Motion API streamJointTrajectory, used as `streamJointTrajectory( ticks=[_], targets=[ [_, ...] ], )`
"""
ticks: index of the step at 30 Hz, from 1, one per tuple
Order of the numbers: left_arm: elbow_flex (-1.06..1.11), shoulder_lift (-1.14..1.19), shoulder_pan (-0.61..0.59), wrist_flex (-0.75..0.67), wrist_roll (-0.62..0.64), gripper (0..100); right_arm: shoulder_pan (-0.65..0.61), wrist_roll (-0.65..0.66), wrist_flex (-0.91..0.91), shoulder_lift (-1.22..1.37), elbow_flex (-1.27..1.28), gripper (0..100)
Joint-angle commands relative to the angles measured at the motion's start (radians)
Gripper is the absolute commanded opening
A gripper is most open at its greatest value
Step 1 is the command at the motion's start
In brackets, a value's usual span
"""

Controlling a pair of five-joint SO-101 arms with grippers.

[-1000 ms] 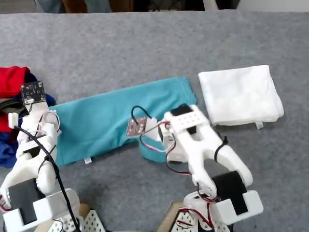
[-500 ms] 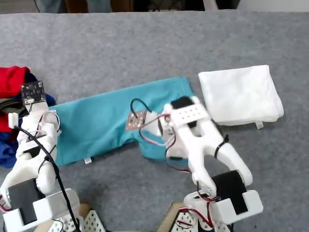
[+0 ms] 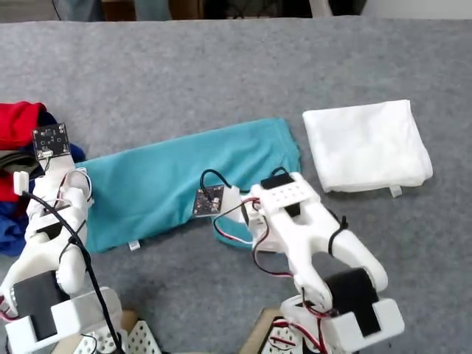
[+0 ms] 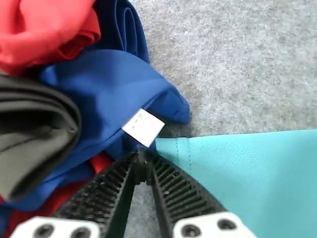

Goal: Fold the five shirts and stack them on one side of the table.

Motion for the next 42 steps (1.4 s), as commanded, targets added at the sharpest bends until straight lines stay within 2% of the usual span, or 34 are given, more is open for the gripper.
streamJointTrajectory(
  ticks=[1, 8, 14, 19, 26, 31, 42],
  targets=[
    [-0.004, -0.032, 0.004, -0.012, 0.008, 3, -0.011, -0.014, -0.015, 0.091, -0.008, 1.8],
    [-0.004, -0.032, 0.004, -0.012, 0.008, 3, 0.037, -0.014, 0.043, 0.108, -0.101, 1.4],
    [-0.004, -0.032, 0.004, -0.012, 0.008, 3, 0.066, -0.012, 0.264, 0.110, -0.321, 1.4],
    [-0.004, -0.032, 0.004, -0.012, 0.008, 3, 0.066, -0.006, 0.353, 0.113, -0.443, 1.4],
    [-0.004, -0.032, 0.004, -0.012, 0.008, 3, 0.058, -0.006, 0.301, 0.226, -0.381, 2.9],
    [-0.004, -0.032, 0.004, -0.012, 0.008, 3, 0.048, -0.008, 0.167, 0.260, -0.283, 14.9],
    [-0.007, -0.032, 0.004, -0.012, 0.008, 3, 0.038, -0.012, 0.161, 0.259, -0.269, 15.0]
  ],
)
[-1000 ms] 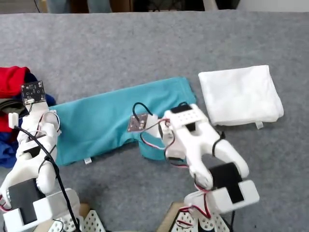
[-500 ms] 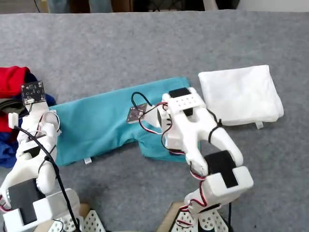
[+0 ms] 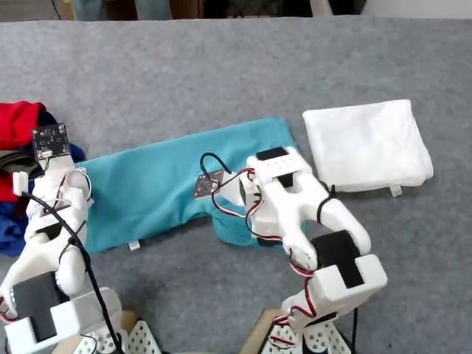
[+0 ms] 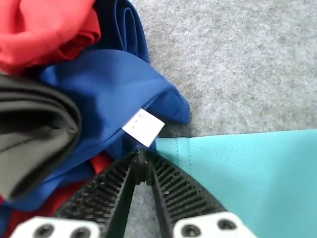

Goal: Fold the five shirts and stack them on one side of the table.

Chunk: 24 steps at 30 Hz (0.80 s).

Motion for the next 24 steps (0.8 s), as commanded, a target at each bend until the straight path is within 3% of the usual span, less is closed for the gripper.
streamJointTrajectory(
  ticks=[1, 6, 14, 19, 24],
  targets=[
    [-0.007, -0.032, 0.004, -0.012, 0.008, 3, -0.005, -0.008, -0.051, 0.015, 0.013, 15.5],
    [-0.008, -0.029, 0.004, -0.012, 0.008, 3, -0.005, -0.009, -0.005, 0.016, 0.001, 21.0],
    [-0.007, -0.031, 0.004, -0.012, 0.008, 3, -0.006, -0.009, -0.003, 0.022, 0.004, 21.0],
    [-0.005, -0.032, 0.004, -0.012, 0.008, 3, -0.035, -0.055, -0.112, 0.022, 0.068, 20.9],
    [-0.005, -0.034, 0.004, -0.012, 0.008, 3, -0.052, -0.058, -0.155, 0.021, 0.090, 9.3]
  ],
)
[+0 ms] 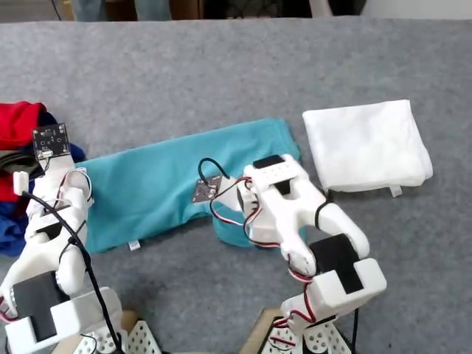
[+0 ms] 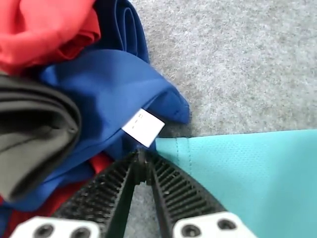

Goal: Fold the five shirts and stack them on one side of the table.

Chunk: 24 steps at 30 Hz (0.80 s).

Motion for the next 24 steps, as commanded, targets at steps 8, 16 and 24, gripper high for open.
streamJointTrajectory(
  ticks=[8, 16, 24],
  targets=[
    [-0.005, -0.034, 0.004, -0.012, 0.008, 3, 0.026, -0.112, -0.061, 0.021, -0.019, 1.3],
    [-0.005, -0.034, 0.004, -0.012, 0.008, 3, 0.046, -0.117, 0.189, 0.024, -0.275, 1.3],
    [-0.005, -0.034, 0.004, -0.012, 0.008, 3, 0.052, -0.110, 0.345, 0.048, -0.578, 1.3]
  ],
)
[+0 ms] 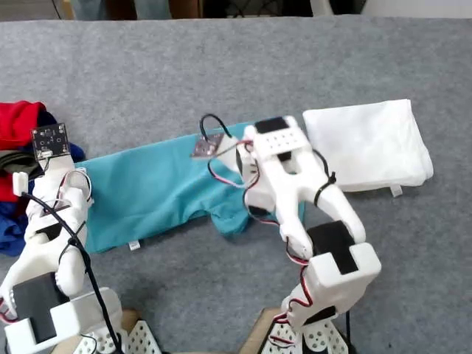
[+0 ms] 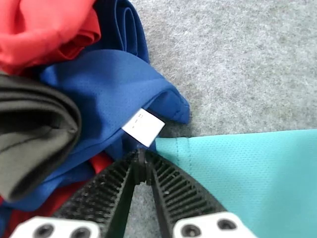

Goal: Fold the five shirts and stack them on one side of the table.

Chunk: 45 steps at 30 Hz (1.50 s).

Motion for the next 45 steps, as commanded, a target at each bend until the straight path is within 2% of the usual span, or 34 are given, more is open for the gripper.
streamJointTrajectory(
  ticks=[1, 6, 14, 23, 25, 28, 30, 35, 39, 40, 45],
  targets=[
    [-0.005, -0.034, 0.004, -0.012, 0.008, 3, 0.015, -0.003, 0.064, 0.031, -0.174, 1.3],
    [-0.005, -0.034, 0.004, -0.012, 0.008, 3, 0.014, 0.071, 0.130, 0.196, -0.426, 1.3],
    [-0.005, -0.034, 0.004, -0.012, 0.008, 3, 0.011, 0.215, 0.299, 0.518, -0.983, 1.4],
    [-0.005, -0.034, 0.004, -0.012, 0.008, 3, -0.015, 0.238, 0.302, 0.805, -1.349, 2.0],
    [-0.005, -0.034, 0.004, -0.012, 0.008, 3, -0.014, 0.236, 0.304, 0.829, -1.403, 8.6],
    [-0.005, -0.034, 0.004, -0.012, 0.008, 3, 0.000, 0.173, 0.304, 0.831, -1.477, 25.1],
    [-0.005, -0.034, 0.004, -0.012, 0.008, 3, 0.006, 0.123, 0.305, 0.829, -1.532, 29.0],
    [-0.005, -0.035, 0.004, -0.012, 0.008, 3, 0.049, -0.028, 0.313, 0.828, -1.653, 20.9],
    [-0.005, -0.035, 0.004, -0.012, 0.008, 3, 0.084, -0.175, 0.316, 0.740, -1.626, 0.5],
    [-0.005, -0.035, 0.004, -0.012, 0.008, 3, 0.089, -0.215, 0.316, 0.697, -1.581, 3.4],
    [-0.013, -0.038, 0.013, 0.040, 0.014, 3, 0.060, -0.299, 0.315, 0.357, -1.138, 1.5]
  ],
)
